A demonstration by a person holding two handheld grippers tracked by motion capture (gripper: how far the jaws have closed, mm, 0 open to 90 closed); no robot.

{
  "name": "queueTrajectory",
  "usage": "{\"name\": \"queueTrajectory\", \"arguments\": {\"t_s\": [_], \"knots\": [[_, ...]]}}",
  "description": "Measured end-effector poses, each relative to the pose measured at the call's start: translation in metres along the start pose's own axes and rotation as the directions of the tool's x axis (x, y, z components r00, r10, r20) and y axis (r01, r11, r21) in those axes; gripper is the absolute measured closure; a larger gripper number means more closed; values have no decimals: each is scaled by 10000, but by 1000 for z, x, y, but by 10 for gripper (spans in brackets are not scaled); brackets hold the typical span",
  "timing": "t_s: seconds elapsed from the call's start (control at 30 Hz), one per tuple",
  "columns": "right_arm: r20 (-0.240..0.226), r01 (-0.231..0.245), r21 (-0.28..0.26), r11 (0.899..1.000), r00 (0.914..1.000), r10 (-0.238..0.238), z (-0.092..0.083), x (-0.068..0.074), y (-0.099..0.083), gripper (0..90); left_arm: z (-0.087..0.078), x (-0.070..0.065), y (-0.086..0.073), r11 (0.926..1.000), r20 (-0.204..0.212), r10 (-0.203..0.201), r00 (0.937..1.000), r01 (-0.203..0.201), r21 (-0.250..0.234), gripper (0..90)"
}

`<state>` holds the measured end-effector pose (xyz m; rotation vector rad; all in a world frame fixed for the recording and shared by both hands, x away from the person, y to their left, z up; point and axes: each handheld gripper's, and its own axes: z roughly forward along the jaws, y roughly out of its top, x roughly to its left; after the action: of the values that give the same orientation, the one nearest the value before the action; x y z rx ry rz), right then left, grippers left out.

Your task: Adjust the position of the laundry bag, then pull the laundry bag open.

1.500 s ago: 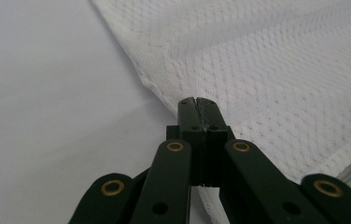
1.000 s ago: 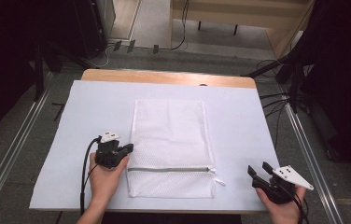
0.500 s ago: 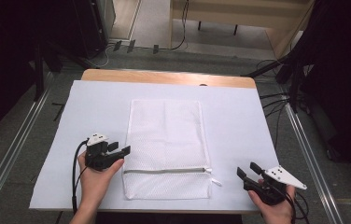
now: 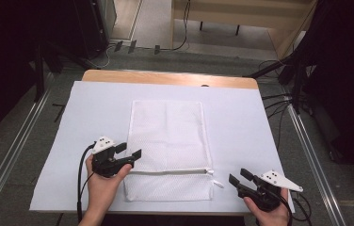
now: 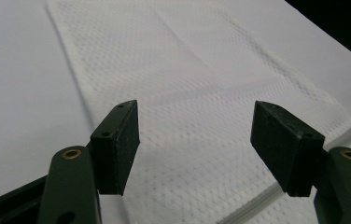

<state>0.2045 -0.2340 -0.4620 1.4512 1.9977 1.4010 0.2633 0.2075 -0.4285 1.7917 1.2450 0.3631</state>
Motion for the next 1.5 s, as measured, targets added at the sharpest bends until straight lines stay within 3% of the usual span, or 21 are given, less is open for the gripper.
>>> {"name": "queueTrajectory", "arguments": {"t_s": [0.13,0.3,0.43,0.53,0.7,1.0,1.07,1.23,1.3,1.5], "knots": [[-307,404,-128,9991,9987,-408,6,10,-6,537,8,-10,-2,9998,369,128,9992,-135,178,327],[-418,732,117,9972,9965,-727,15,15,-10,595,12,-19,-4,9994,630,165,9979,-185,303,372],[-635,459,425,9980,9970,-432,20,18,-10,606,15,-20,-5,9994,776,44,9970,-71,353,419],[-667,356,646,9973,9973,-313,23,22,-10,592,17,-21,-6,9989,842,77,9964,-115,447,443],[-571,736,804,9940,9960,-691,28,29,-12,559,23,-26,-7,9981,1093,249,9937,-310,537,458],[-592,895,1036,9906,9947,-837,39,35,-14,499,29,-36,-8,9955,1332,454,9901,-559,766,469],[-579,1231,1114,9861,9914,-1172,44,39,-15,498,30,-38,-9,9951,1360,504,9894,-614,780,470],[-541,1430,1251,9818,9891,-1372,49,42,-16,467,31,-40,-9,9946,1492,509,9875,-637,823,473],[-202,1615,1341,9777,9869,-1603,53,45,-17,399,32,-43,-9,9936,1590,558,9857,-705,883,477],[249,1882,1434,9716,9807,-1937,58,53,-22,406,34,-52,-10,9907,1705,852,9817,-1017,899,469]]}}
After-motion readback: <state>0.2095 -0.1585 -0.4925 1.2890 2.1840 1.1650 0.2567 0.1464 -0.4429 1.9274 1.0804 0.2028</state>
